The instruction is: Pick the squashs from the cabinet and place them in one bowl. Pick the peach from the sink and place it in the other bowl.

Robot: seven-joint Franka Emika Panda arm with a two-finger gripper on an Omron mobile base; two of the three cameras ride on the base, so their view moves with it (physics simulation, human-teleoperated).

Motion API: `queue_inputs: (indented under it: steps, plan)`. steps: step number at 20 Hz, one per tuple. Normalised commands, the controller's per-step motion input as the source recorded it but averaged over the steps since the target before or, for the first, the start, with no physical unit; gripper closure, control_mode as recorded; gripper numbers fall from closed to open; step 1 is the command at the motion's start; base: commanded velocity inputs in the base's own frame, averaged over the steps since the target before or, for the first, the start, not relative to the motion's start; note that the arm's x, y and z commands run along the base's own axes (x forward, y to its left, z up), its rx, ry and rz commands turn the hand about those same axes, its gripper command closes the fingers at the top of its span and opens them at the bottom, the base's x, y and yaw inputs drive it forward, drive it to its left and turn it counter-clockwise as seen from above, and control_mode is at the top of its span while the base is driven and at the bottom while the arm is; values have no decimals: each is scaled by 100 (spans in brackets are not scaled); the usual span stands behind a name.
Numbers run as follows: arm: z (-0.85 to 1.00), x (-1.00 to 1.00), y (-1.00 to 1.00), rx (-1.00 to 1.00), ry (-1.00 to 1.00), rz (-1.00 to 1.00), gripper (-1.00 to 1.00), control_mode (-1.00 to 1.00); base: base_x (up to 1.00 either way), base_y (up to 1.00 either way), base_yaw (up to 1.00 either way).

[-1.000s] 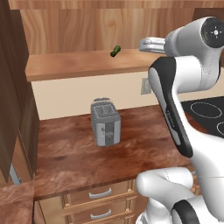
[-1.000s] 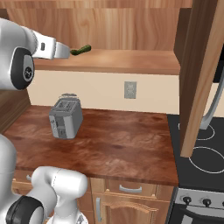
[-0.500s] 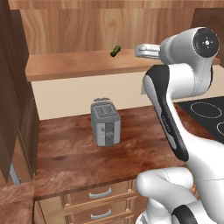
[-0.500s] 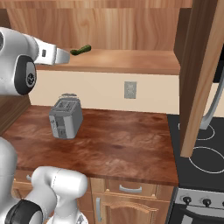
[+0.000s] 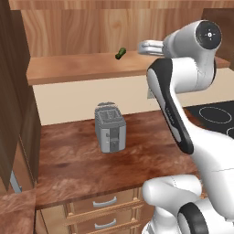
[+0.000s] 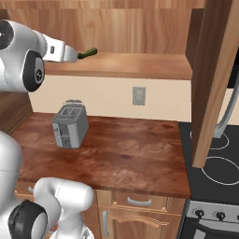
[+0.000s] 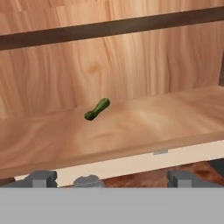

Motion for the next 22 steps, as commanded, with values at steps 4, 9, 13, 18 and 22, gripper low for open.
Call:
queue_inputs:
  steps: [4, 9, 13, 18, 22]
  plan:
    - [-26, 26, 7, 0, 6, 2, -100, -100, 0, 0, 0]
    - [-42, 11, 14, 0, 2, 2, -100, -100, 0, 0, 0]
    - [-3, 14, 6, 0, 0, 1, -100, -100, 0, 0, 0]
    - [2, 26, 5, 0, 0, 0, -100, -100, 0, 0, 0]
    - [11, 36, 0, 0, 11, 0, -100, -100, 0, 0, 0]
